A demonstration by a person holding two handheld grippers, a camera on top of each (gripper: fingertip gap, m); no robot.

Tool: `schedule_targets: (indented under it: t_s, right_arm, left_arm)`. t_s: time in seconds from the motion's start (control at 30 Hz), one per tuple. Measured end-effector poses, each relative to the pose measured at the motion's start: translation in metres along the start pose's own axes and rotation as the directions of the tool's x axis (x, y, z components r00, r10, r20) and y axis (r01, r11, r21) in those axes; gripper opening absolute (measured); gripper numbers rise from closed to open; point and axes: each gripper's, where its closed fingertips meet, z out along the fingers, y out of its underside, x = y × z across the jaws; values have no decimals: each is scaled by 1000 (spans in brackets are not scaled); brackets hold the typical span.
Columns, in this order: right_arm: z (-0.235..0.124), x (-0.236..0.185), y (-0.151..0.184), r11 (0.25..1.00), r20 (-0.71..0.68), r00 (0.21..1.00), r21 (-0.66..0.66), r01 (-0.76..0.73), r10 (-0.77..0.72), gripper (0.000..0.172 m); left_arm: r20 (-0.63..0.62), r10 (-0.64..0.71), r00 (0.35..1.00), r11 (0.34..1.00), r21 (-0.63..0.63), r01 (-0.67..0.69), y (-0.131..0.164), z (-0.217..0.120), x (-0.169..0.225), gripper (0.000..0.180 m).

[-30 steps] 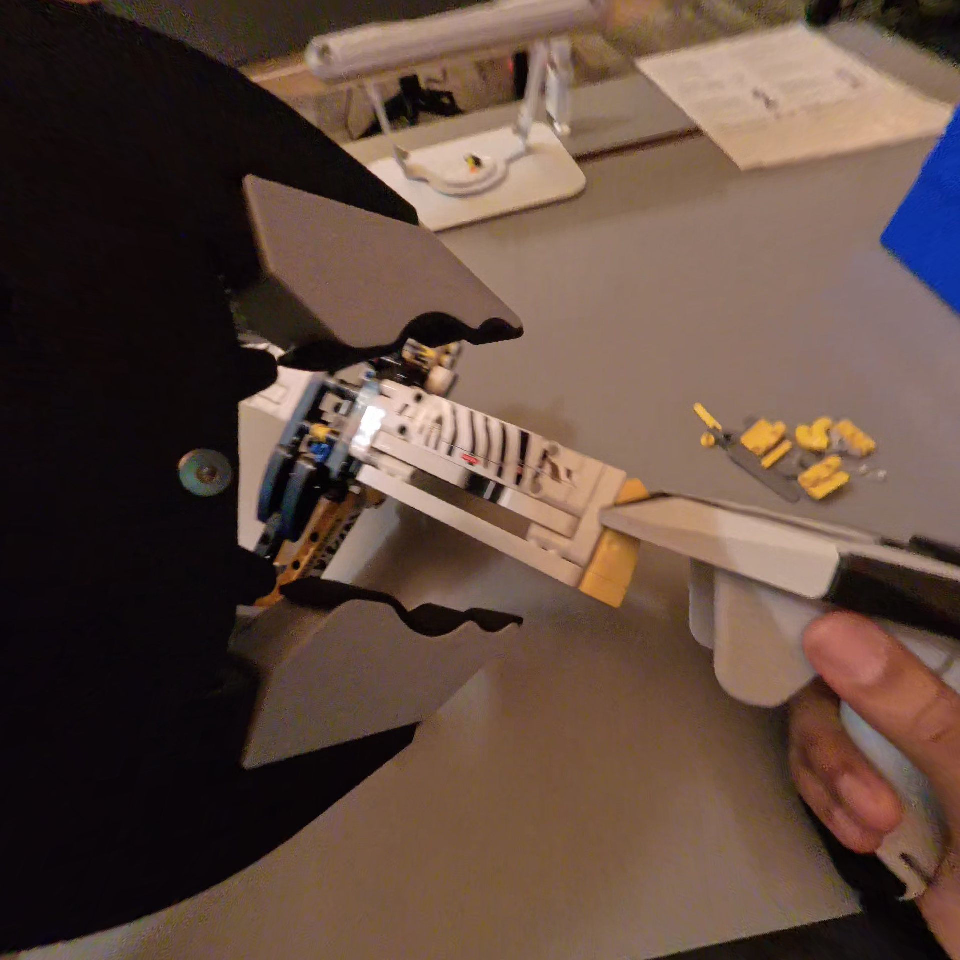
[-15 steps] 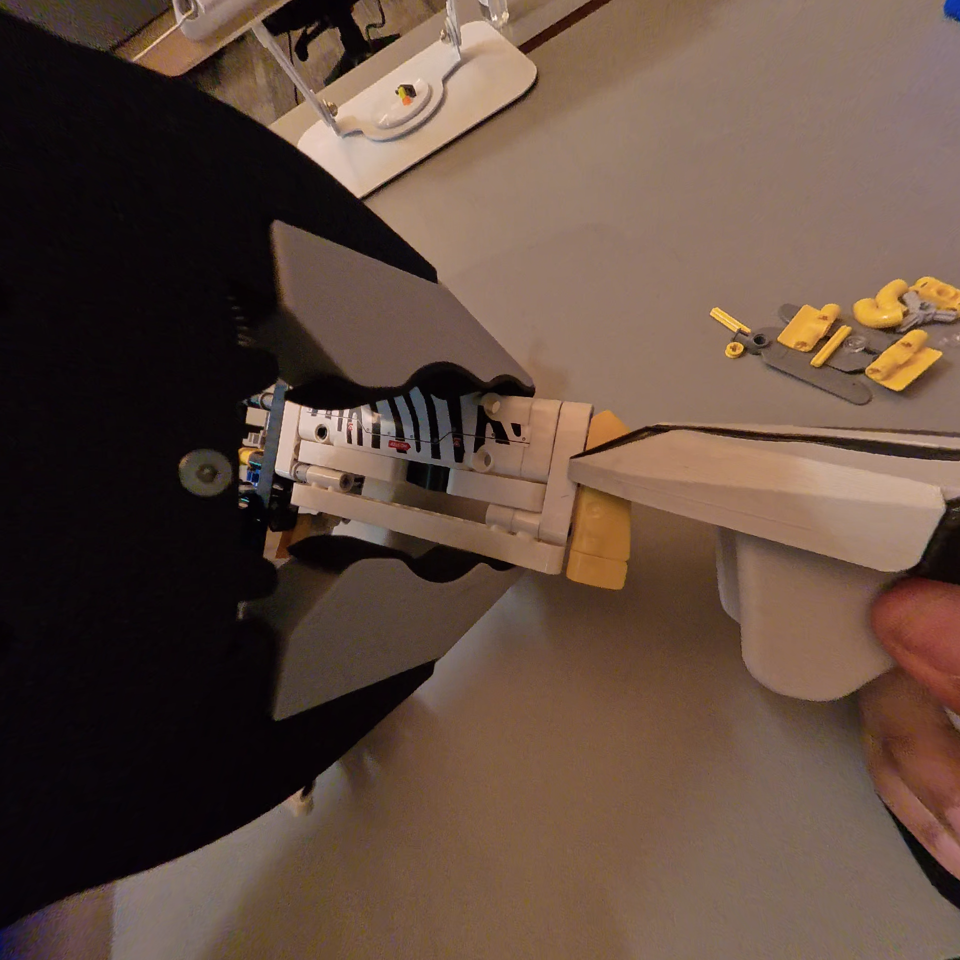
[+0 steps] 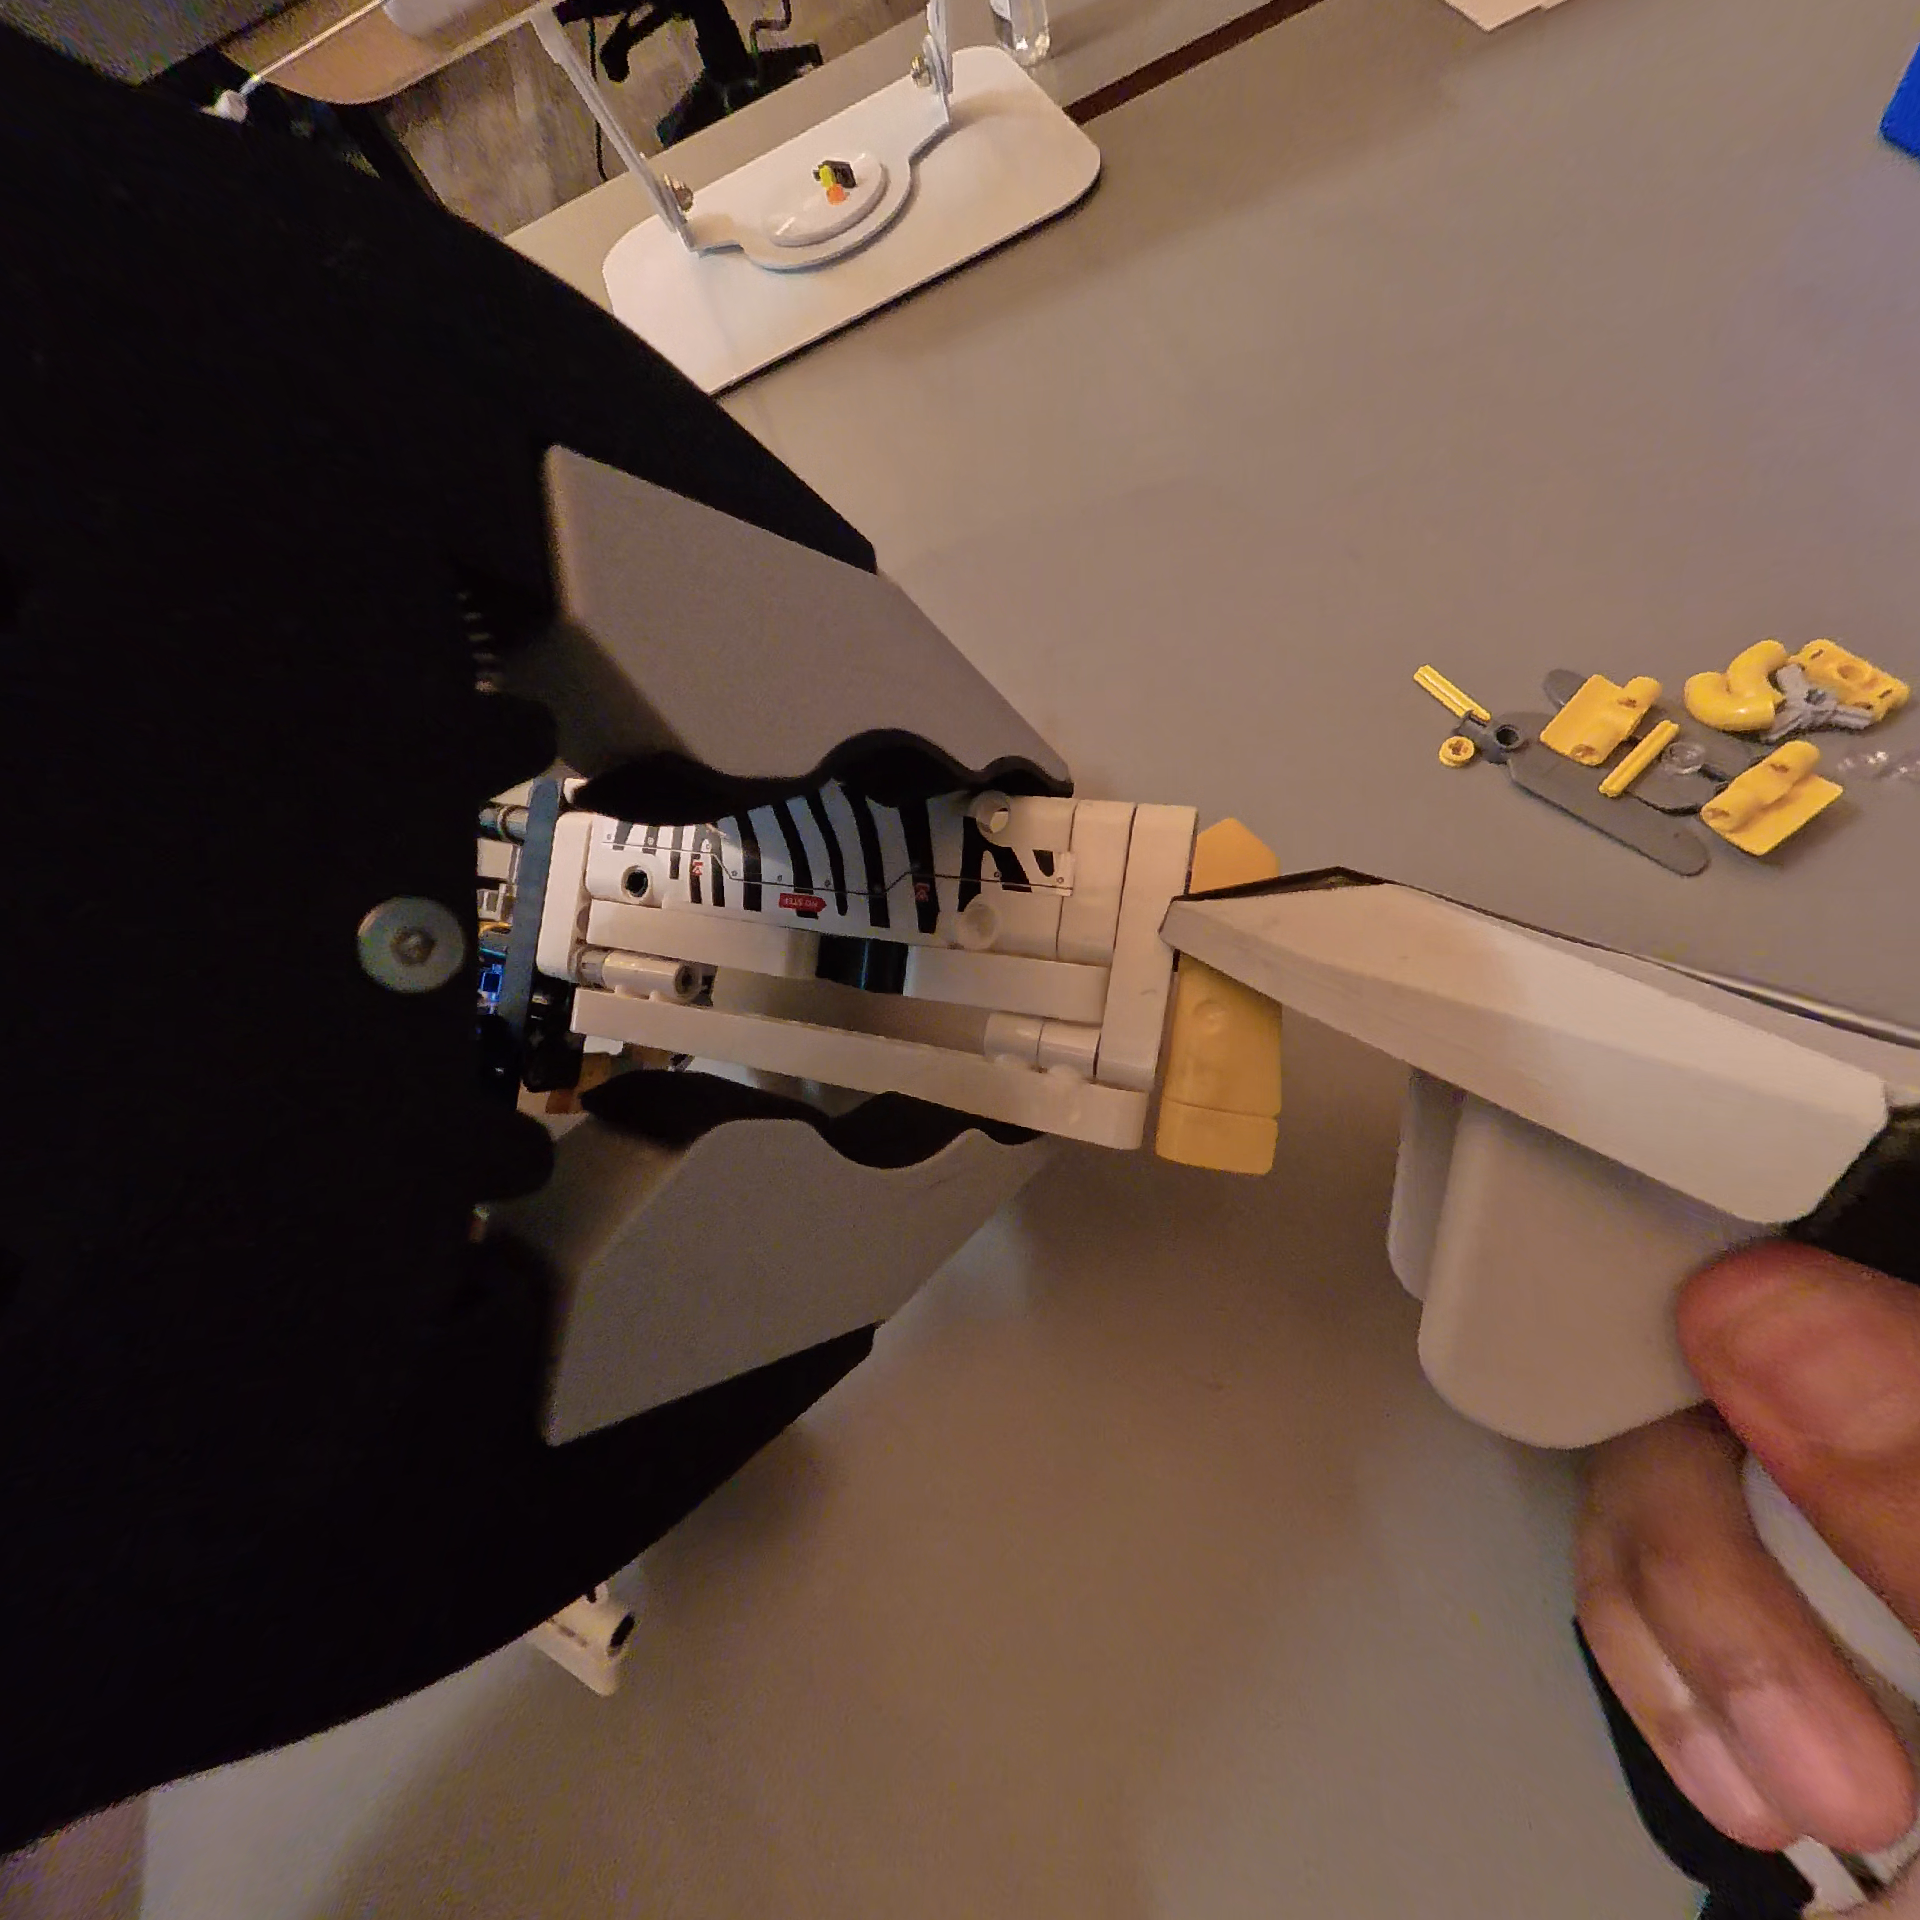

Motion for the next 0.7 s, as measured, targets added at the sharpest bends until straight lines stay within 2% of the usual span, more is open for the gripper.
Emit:
schedule_targets:
  t_s: [0.37,0.57,0.7]
  right_arm:
    - [-3,-3,-3,995,11,998,85,53,-54,3]
    - [-3,-3,-7,990,22,1000,141,15,-18,3]
    - [1,-4,-11,992,61,998,128,-17,9,6]
  left_arm:
    - [34,-22,999,1000,19,22,-3,-2,0,55]
    - [67,-54,996,998,26,52,-5,-2,-3,55]
    - [35,-80,996,996,34,78,-4,-5,-4,55]
